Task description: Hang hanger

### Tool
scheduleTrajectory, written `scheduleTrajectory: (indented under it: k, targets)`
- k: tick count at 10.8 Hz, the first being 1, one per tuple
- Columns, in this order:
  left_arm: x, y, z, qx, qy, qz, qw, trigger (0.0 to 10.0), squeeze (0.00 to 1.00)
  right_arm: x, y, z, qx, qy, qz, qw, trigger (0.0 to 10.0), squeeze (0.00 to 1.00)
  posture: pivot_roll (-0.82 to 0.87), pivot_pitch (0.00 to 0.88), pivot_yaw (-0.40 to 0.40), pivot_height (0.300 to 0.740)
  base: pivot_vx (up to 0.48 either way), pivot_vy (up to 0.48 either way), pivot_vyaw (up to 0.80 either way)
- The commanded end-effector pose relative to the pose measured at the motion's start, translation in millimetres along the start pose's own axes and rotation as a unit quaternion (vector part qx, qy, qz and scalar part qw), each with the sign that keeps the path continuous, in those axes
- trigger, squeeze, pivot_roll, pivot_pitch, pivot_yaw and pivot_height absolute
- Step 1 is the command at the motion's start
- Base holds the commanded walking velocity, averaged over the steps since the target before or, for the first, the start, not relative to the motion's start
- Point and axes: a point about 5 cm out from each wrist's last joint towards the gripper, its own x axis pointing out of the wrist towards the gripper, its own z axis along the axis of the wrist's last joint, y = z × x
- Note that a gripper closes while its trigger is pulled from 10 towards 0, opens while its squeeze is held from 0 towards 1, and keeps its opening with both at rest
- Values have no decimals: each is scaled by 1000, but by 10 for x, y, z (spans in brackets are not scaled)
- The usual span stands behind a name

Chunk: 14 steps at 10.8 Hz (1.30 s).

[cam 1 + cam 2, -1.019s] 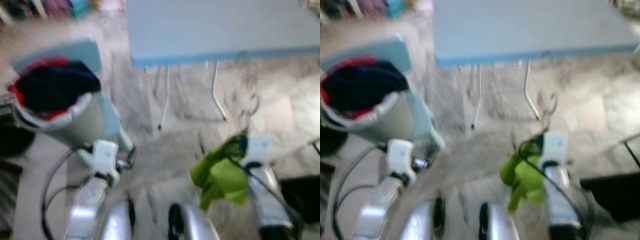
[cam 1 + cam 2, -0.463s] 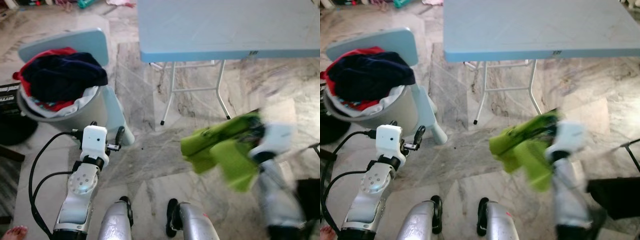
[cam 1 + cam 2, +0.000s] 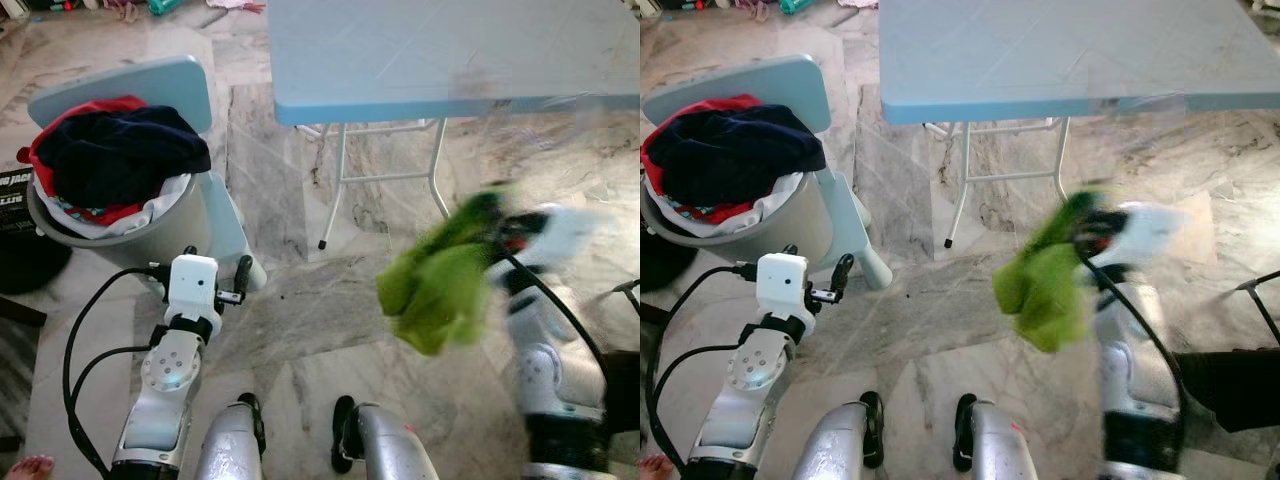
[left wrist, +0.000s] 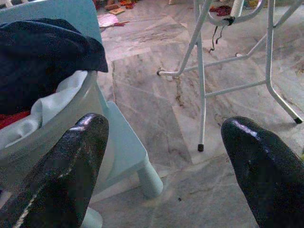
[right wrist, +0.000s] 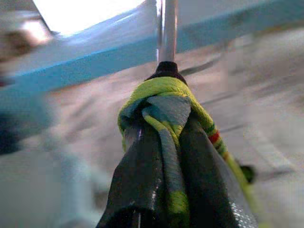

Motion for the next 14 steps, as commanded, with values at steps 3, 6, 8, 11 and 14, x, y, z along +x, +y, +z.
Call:
scheduleTrajectory:
  k: [3, 6, 8, 11, 14]
  targets:
    - [-63, 108, -121, 13, 22, -21, 999, 10000, 0, -29, 348, -40, -34, 56, 208, 976, 10000, 0, 83, 228, -81, 740, 0, 0, 0]
    - [-101, -28, -63, 57, 11, -185, 981, 10000, 0, -78, 118, -203, -255, 127, 279, 917, 10000, 0, 87, 227, -87, 740, 0, 0, 0]
    - [-195, -36, -82, 103, 14, -256, 961, 10000, 0, -129, 89, -269, -285, 151, 322, 890, 10000, 0, 86, 229, -87, 740, 0, 0, 0]
    - [-202, 86, -8, 138, 4, -292, 947, 10000, 0, -234, 207, -280, -263, 157, 427, 851, 10000, 0, 95, 233, -80, 740, 0, 0, 0]
    - [-258, 128, 137, 184, -4, -387, 904, 10000, 0, -258, 50, -375, -284, 209, 473, 807, 10000, 0, 96, 235, -78, 740, 0, 0, 0]
